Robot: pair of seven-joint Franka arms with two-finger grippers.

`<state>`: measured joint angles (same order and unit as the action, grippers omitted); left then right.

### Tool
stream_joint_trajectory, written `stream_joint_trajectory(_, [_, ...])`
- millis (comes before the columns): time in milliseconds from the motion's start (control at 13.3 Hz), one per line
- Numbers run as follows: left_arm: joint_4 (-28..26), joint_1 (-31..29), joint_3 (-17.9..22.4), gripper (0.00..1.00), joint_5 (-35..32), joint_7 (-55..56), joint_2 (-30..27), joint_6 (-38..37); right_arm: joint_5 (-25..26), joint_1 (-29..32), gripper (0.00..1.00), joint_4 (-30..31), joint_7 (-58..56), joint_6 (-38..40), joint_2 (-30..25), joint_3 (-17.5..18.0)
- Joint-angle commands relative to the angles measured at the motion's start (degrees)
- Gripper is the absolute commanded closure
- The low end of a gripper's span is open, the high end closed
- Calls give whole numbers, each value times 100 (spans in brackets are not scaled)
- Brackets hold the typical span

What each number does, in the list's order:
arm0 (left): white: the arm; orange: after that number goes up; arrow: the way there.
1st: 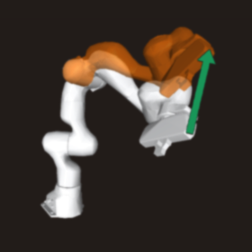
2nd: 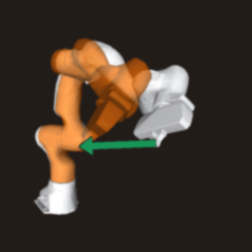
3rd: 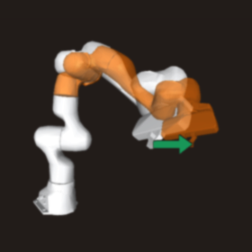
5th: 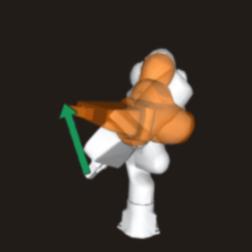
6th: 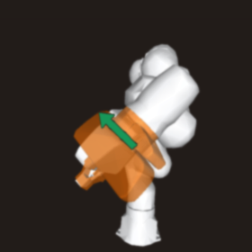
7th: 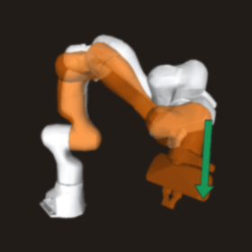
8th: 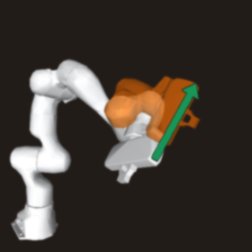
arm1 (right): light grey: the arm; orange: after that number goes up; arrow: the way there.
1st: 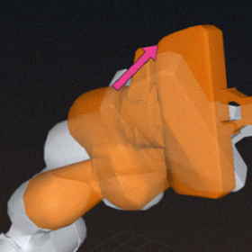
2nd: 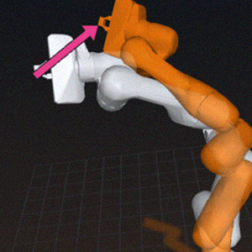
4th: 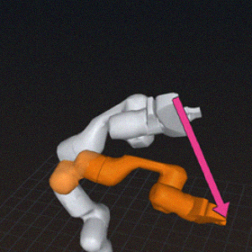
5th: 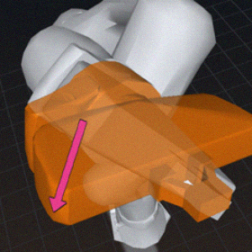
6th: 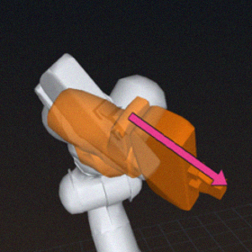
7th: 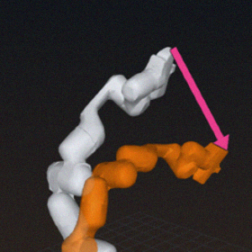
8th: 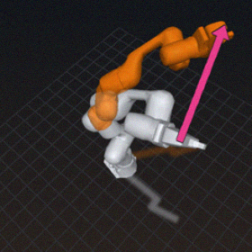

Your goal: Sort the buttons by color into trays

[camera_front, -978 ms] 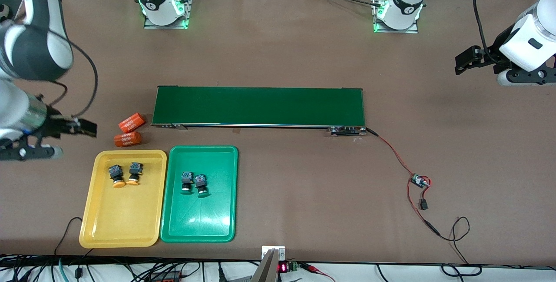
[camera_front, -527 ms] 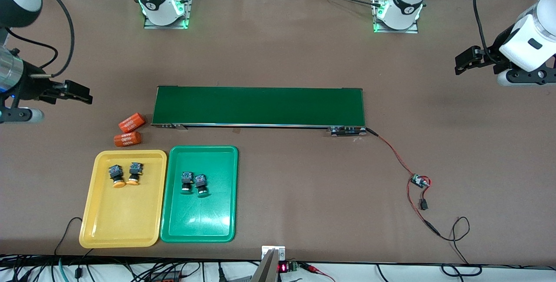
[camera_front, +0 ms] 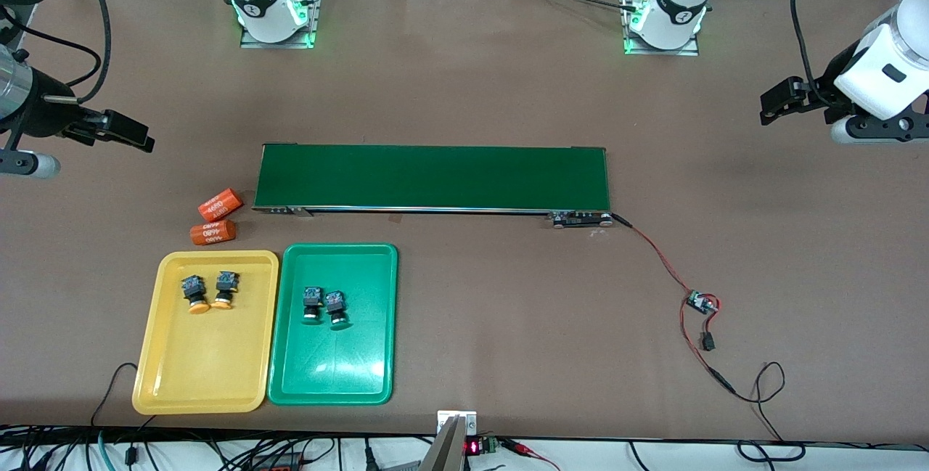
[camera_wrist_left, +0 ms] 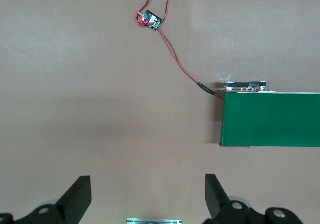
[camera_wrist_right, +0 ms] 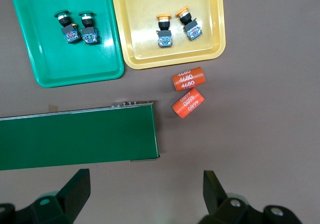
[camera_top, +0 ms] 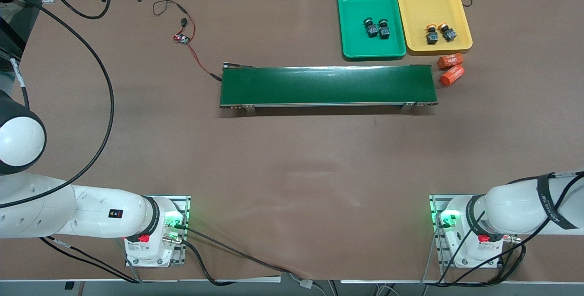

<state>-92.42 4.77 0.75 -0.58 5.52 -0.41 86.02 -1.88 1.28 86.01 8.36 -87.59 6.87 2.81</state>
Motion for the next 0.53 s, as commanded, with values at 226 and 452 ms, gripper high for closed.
stream_joint_trajectory(226, [136,15,-40,0,-47,46,49,-24,-23,-31,0,135,-705,58,-177,-184])
stream_joint_trajectory(452, [136,7,-40,0,-47,46,49,-24,-23,-22,0,126,-669,242,-186,-175])
